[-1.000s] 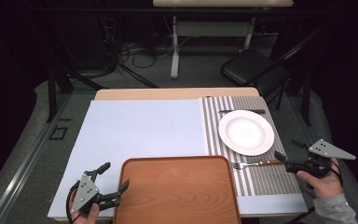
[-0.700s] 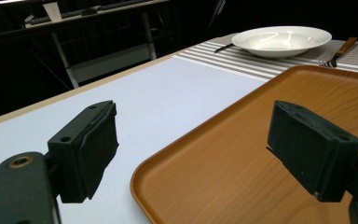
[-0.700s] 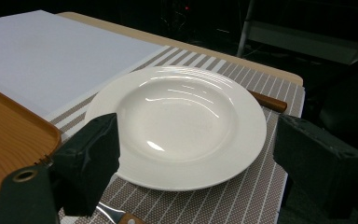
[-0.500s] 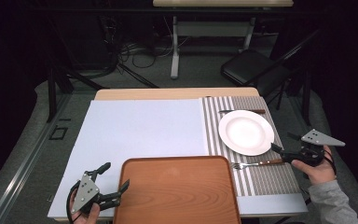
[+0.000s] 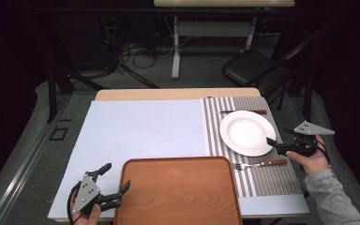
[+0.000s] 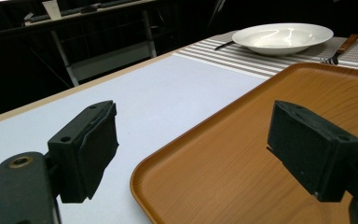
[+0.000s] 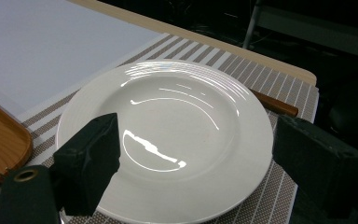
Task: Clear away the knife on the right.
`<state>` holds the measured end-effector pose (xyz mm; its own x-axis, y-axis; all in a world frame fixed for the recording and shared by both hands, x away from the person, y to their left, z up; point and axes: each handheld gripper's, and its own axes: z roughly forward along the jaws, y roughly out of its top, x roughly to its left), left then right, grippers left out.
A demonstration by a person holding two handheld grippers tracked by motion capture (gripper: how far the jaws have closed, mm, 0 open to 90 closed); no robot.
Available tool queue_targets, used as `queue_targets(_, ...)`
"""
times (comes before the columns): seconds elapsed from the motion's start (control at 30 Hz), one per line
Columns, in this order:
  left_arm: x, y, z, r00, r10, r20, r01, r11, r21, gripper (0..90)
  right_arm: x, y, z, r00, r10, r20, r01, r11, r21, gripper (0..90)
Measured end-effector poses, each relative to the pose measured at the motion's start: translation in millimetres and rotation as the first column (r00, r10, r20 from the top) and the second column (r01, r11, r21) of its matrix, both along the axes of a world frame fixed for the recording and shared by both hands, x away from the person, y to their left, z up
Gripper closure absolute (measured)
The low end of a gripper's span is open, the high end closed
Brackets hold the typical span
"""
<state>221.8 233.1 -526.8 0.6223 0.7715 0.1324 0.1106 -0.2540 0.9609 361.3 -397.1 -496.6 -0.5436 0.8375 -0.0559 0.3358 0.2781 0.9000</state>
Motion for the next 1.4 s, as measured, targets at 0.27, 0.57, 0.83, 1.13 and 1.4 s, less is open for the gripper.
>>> queue_targets(0.27, -0.2, 0.8, 0.2, 1.0000, 0.003, 0.000, -0.003, 1.0000, -0.005, 15.6, 18.3, 7.2, 4.9, 0.9994, 0.005, -0.034, -0.006, 1.000, -0.011, 16.9)
queue_targets(0.57, 0.7, 0.7, -0.5, 1.0000, 0.003, -0.006, -0.003, 1.0000, -0.007, 15.6, 43.0, 22.4, 12.7, 0.9978, 0.013, -0.066, -0.016, 0.999, -0.043, 15.2)
queue_targets(0.83, 0.9, 0.7, -0.8, 0.9999, 0.006, -0.009, -0.006, 0.9999, -0.008, 15.6, 62.9, 28.5, 17.6, 0.9955, 0.011, -0.094, -0.017, 0.998, -0.062, 15.1)
queue_targets(1.13, 1.7, 1.5, -1.2, 0.9999, 0.008, -0.011, -0.008, 0.9999, -0.008, 15.6, 87.9, 33.0, 23.0, 0.9921, -0.012, -0.125, 0.004, 0.998, -0.070, 15.2)
queue_targets(1.4, 1.9, 1.2, -1.7, 0.9999, 0.010, -0.011, -0.010, 0.9999, -0.008, 15.6, 105.1, 35.5, 29.0, 0.9890, -0.031, -0.144, 0.020, 0.997, -0.076, 15.5)
